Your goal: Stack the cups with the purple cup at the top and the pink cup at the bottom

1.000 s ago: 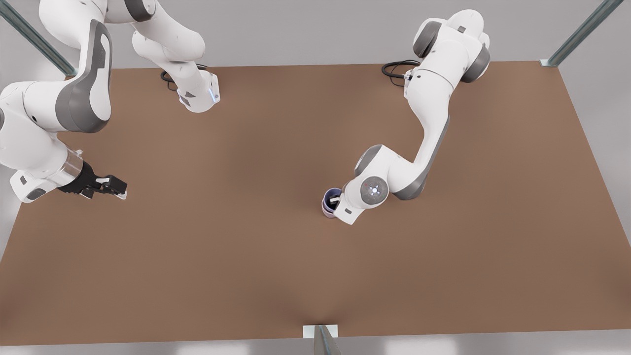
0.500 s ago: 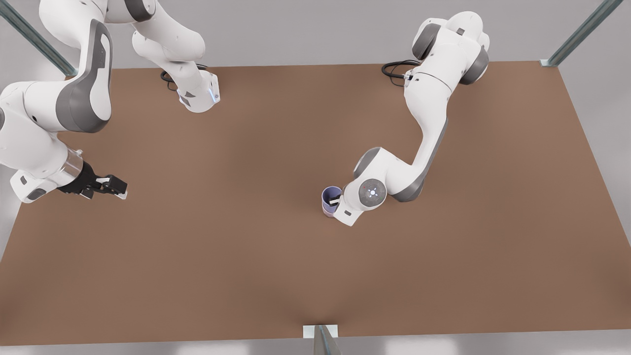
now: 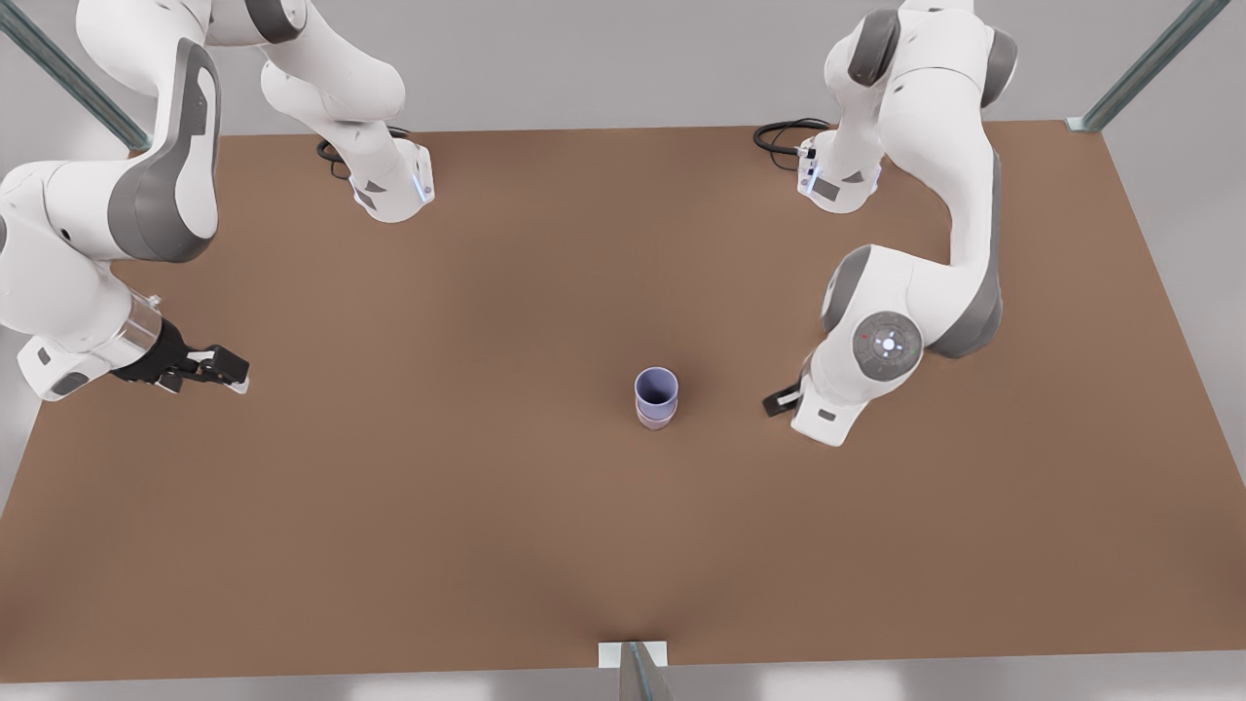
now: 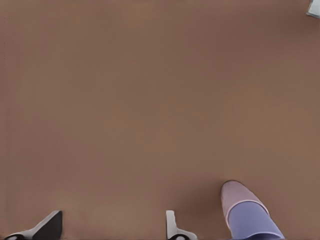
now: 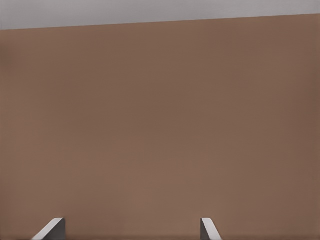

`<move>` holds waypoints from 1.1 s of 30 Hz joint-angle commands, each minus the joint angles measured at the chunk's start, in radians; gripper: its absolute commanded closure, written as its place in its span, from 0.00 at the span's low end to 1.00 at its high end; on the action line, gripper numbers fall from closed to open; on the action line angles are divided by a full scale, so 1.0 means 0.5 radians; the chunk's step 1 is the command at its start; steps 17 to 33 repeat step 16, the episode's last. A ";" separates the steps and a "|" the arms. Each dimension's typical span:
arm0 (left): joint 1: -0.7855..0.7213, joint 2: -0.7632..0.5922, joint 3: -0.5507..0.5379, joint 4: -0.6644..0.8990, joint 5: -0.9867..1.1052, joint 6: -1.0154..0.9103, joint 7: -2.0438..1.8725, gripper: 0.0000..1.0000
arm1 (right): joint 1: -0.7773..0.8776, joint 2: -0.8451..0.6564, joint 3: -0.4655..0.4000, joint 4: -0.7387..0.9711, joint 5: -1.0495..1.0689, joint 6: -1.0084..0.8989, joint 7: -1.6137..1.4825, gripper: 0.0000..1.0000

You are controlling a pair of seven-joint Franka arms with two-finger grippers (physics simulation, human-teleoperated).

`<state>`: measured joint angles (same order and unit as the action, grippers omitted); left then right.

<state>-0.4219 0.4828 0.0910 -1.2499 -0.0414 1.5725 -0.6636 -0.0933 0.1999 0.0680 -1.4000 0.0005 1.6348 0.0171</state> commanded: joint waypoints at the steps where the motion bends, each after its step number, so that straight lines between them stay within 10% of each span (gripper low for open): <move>1: 0.018 -0.103 0.039 -0.013 0.138 -0.310 0.677 0.00 | 0.002 -0.004 -0.001 -0.004 -0.038 -0.002 -0.025 0.00; 9: 0.785 -0.432 -0.556 -0.096 0.147 -0.301 1.315 0.00 | -0.007 0.045 -0.001 0.005 -0.044 0.114 -0.010 0.00; 33: 0.798 -0.435 -0.556 -0.243 0.224 -0.108 1.358 0.00 | -0.010 0.048 -0.004 0.005 -0.044 0.117 -0.007 0.00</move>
